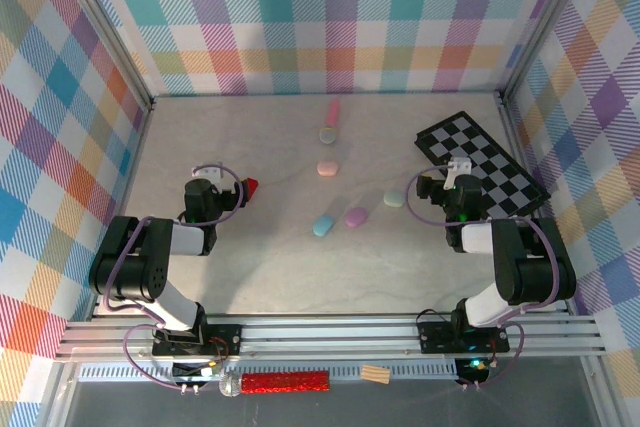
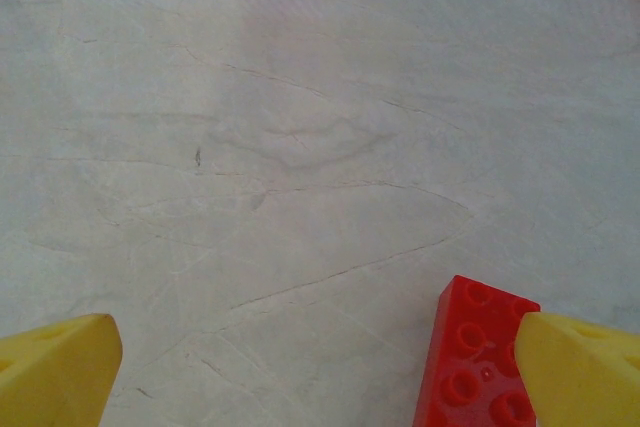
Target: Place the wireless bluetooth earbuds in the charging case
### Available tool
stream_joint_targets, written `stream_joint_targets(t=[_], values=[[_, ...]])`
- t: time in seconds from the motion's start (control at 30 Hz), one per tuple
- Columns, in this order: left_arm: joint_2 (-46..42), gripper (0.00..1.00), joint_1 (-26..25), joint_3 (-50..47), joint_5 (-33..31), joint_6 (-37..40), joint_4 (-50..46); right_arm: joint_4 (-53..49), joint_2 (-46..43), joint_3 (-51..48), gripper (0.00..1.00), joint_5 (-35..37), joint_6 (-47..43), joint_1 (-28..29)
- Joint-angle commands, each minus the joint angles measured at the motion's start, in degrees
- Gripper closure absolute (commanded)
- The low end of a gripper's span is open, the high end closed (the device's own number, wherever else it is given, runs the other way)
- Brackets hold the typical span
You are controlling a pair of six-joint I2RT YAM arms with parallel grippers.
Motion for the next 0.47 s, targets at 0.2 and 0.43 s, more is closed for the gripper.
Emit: stream_joint_targets(t=[0.2, 0.43], values=[[0.2, 0.00, 0.5, 0.8, 0.7, -0.6, -0.1, 2.1, 0.1, -0.2, 0.01, -1.2, 0.4, -0.2], [0.1, 0.00, 0.5, 0.6, 0.8, -0.7, 0.1, 2.1, 0.0, -0.2, 0.01, -1.2, 0.3, -0.2]])
